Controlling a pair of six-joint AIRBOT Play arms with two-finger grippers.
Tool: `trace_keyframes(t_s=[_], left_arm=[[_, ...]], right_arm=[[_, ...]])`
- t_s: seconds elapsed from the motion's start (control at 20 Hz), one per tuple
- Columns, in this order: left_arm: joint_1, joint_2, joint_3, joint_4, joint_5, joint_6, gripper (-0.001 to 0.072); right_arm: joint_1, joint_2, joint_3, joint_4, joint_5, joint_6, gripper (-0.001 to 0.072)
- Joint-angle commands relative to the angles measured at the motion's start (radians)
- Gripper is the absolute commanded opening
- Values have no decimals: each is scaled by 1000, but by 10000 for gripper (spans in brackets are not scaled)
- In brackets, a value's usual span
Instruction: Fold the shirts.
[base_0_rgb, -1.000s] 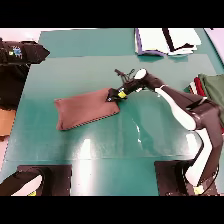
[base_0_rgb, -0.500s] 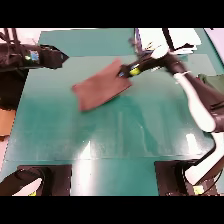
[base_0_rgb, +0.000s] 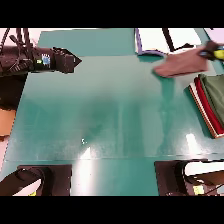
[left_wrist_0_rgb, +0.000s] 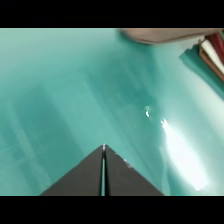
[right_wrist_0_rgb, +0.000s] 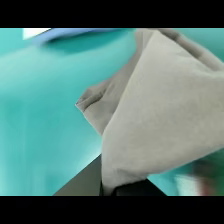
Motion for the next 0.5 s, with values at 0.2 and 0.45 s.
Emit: trace_keyframes(t_s=[0.2,0.45], left_arm=[[-4,1,0,-4,15,-58,28],[-4,1,0,-5,16,-59,27]], right_arm=[[-270,16,0,30,-42,1,16],[-236,16,143,47,-66,-14,16]])
